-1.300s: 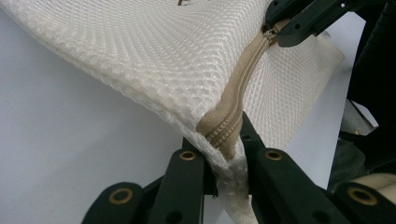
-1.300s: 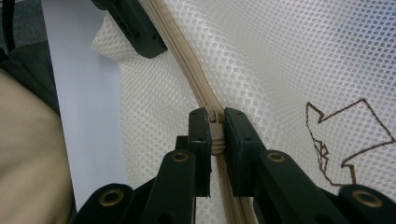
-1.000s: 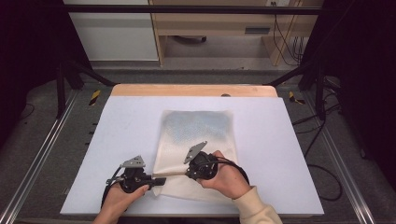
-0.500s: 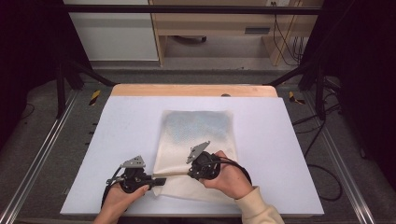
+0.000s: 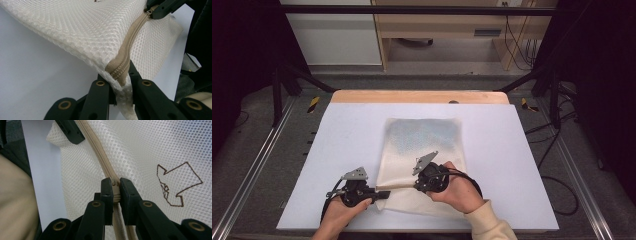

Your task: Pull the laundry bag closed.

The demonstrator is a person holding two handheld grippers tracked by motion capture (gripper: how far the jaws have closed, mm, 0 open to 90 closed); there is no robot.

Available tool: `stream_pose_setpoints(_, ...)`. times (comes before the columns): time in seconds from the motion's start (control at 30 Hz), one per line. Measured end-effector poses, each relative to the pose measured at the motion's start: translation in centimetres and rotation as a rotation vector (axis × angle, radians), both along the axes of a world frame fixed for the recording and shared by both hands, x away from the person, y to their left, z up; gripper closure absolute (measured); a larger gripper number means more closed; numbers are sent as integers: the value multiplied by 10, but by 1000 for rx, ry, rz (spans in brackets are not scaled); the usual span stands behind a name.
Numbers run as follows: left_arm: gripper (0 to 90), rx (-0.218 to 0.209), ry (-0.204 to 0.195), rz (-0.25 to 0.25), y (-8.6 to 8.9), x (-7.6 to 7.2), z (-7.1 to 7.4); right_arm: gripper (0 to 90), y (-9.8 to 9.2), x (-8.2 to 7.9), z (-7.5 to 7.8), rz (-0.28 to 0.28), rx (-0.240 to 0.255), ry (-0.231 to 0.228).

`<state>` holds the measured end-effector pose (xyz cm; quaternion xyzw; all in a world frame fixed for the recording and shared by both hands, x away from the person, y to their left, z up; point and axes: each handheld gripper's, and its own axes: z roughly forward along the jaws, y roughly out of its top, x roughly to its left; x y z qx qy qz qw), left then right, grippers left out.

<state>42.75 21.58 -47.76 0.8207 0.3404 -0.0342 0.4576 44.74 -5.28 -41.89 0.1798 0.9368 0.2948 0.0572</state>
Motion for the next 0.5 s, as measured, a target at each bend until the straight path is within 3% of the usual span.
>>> stream_pose_setpoints(0.5, 839, 2, 1, -4, -1, 0, 0, 818, -7, 0, 1, -12, -1, -2)
